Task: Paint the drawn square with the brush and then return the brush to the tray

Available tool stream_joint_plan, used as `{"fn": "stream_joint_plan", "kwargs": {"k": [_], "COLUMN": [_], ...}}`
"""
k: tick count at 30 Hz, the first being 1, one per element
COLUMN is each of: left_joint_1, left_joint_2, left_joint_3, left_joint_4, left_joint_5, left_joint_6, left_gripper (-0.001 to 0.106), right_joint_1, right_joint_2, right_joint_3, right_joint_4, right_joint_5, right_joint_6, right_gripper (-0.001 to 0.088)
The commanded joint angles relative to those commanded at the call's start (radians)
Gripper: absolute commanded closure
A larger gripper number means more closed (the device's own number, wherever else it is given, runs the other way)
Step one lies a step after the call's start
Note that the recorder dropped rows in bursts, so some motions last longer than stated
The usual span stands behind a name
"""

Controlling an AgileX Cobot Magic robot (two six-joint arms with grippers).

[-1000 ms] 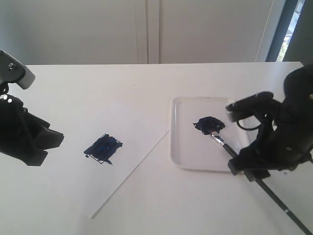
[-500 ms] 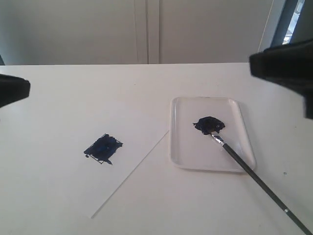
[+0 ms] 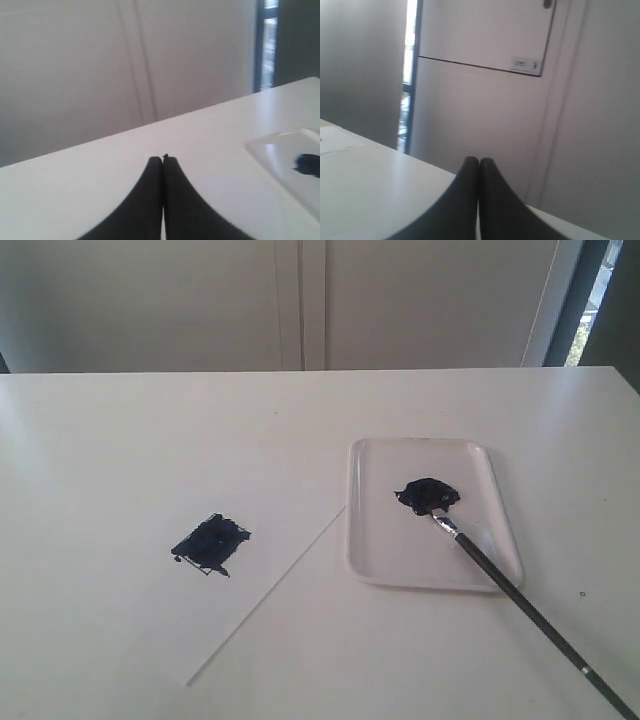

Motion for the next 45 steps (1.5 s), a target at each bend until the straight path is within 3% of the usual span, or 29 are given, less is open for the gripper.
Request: {"fn": "stream_joint_plan", "kwargs": {"k": [5, 12, 24, 27, 31, 35, 39, 42, 45], "left_joint_1": [0.000, 0.000, 0.005, 0.051, 0.158, 0.269, 0.341, 0.374, 0.406], "left_joint_2": [0.022, 0.022, -0.039, -0.087, -0.156, -0.242, -0.390, -0.487, -0.561], "left_joint_3": [0.063, 0.065, 0.071, 0.079, 0.124, 0.221, 0.347, 0.363, 0.363], "left_joint_4": [-0.016, -0.016, -0.016, -0.016, -0.016, -0.016, -0.016, -0.016, -0.016], "left_joint_5": [0.056, 0.177, 0.174, 0.181, 0.144, 0.100, 0.073, 0.091, 0.158], "left_joint_6": [0.000, 0.004, 0.004, 0.004, 0.004, 0.004, 0.004, 0.004, 0.004], "left_gripper": [0.105, 0.105, 0.105, 0.105, 0.105, 0.105, 0.105, 0.105, 0.105], "right_joint_1": [0.000, 0.000, 0.000, -0.005, -0.037, -0.090, -0.160, -0.207, -0.248], "right_joint_2": [0.021, 0.021, 0.019, 0.016, -0.010, -0.047, -0.109, -0.156, -0.219], "right_joint_3": [0.045, 0.045, 0.068, 0.165, 0.321, 0.428, 0.526, 0.563, 0.563], "right_joint_4": [0.004, 0.002, 0.006, -0.034, -0.153, -0.161, -0.166, -0.189, -0.252], "right_joint_5": [0.056, 0.183, 0.143, 0.009, -0.162, -0.171, -0.171, -0.171, -0.059], "right_joint_6": [0.095, 0.101, 0.101, 0.101, 0.101, 0.101, 0.101, 0.101, 0.101], "right_gripper": [0.0868, 0.0868, 0.0868, 0.0868, 0.0868, 0.0868, 0.0868, 0.0868, 0.0868]}}
